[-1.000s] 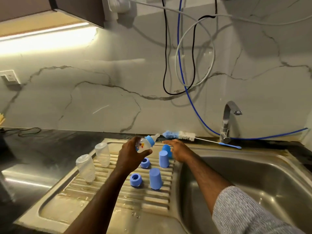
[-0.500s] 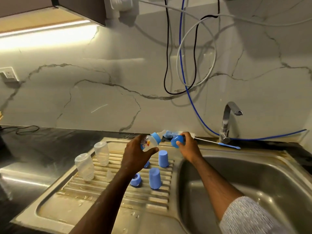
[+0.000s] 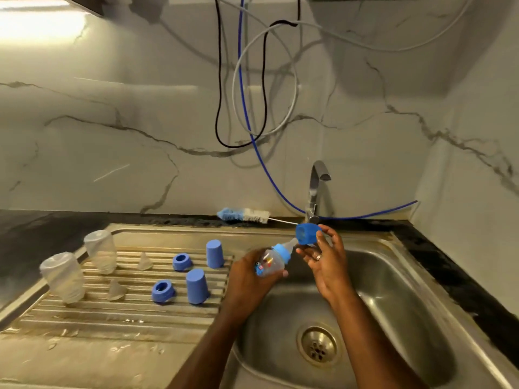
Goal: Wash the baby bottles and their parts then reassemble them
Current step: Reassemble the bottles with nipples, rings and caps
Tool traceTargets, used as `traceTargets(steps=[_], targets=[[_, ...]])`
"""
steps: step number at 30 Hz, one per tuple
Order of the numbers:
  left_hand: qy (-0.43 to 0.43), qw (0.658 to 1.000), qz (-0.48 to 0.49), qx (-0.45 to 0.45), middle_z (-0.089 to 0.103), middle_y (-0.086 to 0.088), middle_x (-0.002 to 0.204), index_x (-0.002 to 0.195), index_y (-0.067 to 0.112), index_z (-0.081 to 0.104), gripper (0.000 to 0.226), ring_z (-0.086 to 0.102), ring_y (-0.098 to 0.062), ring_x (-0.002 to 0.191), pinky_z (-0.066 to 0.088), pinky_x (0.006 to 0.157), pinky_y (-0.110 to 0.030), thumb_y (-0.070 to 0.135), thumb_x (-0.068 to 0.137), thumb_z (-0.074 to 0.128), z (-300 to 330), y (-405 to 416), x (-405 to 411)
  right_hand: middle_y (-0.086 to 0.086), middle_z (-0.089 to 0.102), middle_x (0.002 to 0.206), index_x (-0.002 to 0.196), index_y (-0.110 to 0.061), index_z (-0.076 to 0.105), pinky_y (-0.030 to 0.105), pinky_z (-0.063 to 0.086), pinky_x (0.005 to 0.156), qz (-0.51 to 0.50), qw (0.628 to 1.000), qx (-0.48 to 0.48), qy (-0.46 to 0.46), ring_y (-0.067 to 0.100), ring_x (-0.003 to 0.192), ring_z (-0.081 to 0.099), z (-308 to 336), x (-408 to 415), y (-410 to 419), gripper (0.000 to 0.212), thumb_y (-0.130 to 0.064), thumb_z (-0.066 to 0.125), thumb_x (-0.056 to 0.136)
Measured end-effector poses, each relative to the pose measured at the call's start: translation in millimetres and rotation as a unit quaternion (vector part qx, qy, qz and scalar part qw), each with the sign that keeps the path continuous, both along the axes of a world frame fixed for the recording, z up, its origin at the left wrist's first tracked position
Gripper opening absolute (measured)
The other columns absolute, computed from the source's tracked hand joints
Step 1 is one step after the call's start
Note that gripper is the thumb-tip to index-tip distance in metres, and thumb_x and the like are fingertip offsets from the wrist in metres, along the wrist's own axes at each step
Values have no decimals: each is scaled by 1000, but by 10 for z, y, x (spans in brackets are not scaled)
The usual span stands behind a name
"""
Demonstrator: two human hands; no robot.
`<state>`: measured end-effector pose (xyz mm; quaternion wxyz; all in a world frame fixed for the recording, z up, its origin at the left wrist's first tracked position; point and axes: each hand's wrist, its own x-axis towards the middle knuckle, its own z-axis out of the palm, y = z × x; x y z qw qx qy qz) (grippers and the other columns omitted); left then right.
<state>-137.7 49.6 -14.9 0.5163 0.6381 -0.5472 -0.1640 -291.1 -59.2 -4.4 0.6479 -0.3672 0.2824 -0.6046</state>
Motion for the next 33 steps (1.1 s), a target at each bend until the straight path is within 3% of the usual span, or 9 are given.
traceTargets(steps=[6,9,14,21,25,30,33], targets=[[4,1000,6,-17,66,26,100,119,44,60,58,61,15,97,49,82,-8,48,69,88,-94,-33,26,9,75,105,118,-22,64,35,60,70,50,988,-79,120,29,97,74,-57,156,78,21,-13,59,99],[28,999,18,-20,65,27,97,119,42,57,56,60,17,95,49,76,-5,48,71,87,-133,-48,76,14,73,109,120,-20,63,44,62,78,65,980,-95,160,30,98,73,-101,185,82,21,-16,59,99],[23,999,12,-27,70,17,104,124,32,64,59,65,7,97,54,84,-15,48,72,87,-184,-64,88,5,74,107,121,-20,64,34,61,70,84,975,-118,170,25,99,73,-94,188,136,27,-21,66,94],[39,999,8,-30,63,26,99,122,37,56,54,60,18,96,47,72,-3,49,77,83,-212,-48,102,16,71,110,122,-17,63,32,60,69,97,971,-117,185,27,94,74,-114,210,182,52,-31,79,75],[43,999,-4,-23,62,26,101,122,44,51,53,58,20,98,47,73,-2,47,79,81,-245,-47,135,16,70,110,121,-15,64,33,61,70,105,971,-110,185,28,94,74,-124,223,167,52,-28,81,74],[38,999,-11,-11,61,27,98,131,30,58,61,56,23,98,46,72,-1,51,78,80,-263,-35,160,15,70,108,113,-17,67,28,59,65,102,964,-120,215,23,90,75,-113,221,168,46,-28,83,71],[38,999,-9,-16,60,28,98,129,35,54,59,54,24,99,45,72,0,52,78,80,-239,5,148,16,70,107,114,-15,67,26,58,64,95,960,-127,229,21,88,75,-85,214,178,39,-19,82,79]])
